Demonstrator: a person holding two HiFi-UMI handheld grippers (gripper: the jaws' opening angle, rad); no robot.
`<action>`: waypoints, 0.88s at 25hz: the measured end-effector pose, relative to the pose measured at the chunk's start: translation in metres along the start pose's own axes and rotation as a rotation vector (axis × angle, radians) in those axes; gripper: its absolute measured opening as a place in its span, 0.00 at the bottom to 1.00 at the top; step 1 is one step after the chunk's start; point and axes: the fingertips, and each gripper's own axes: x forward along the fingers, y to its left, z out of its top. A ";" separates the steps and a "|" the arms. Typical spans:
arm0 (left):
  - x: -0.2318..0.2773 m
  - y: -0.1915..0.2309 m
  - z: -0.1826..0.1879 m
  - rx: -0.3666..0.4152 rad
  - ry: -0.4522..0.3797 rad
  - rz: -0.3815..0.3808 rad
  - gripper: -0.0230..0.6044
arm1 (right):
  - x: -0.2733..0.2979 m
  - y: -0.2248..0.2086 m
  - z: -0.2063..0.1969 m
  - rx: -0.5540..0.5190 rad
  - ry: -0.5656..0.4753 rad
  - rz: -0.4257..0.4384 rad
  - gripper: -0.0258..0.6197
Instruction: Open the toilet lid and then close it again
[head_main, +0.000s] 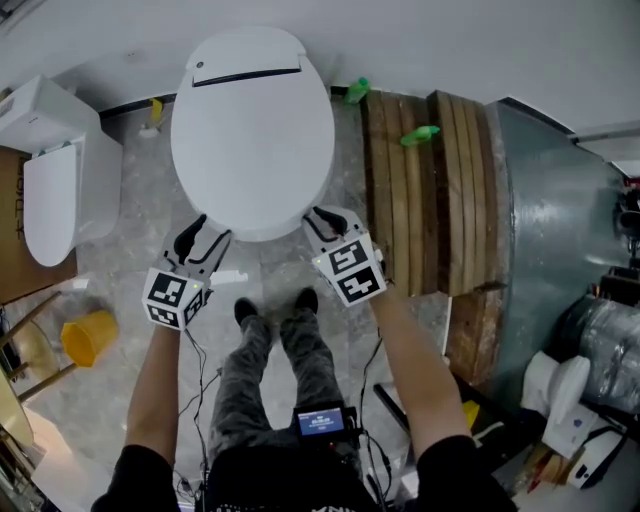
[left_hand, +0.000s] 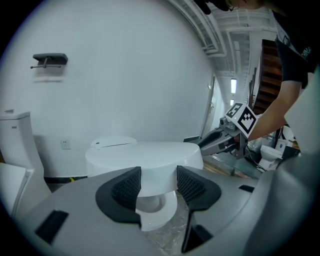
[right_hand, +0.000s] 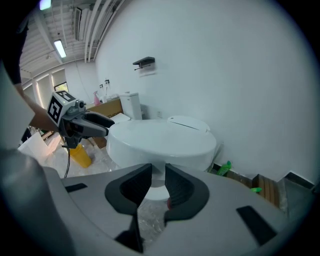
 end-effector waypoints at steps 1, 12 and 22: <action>0.002 -0.001 -0.008 -0.002 -0.001 0.013 0.40 | 0.004 0.002 -0.007 -0.011 0.001 0.006 0.18; 0.028 -0.003 -0.094 0.069 0.052 0.080 0.40 | 0.055 0.016 -0.083 -0.060 -0.037 -0.005 0.13; 0.054 0.004 -0.161 0.082 0.099 0.116 0.39 | 0.104 0.020 -0.137 -0.026 -0.038 -0.018 0.12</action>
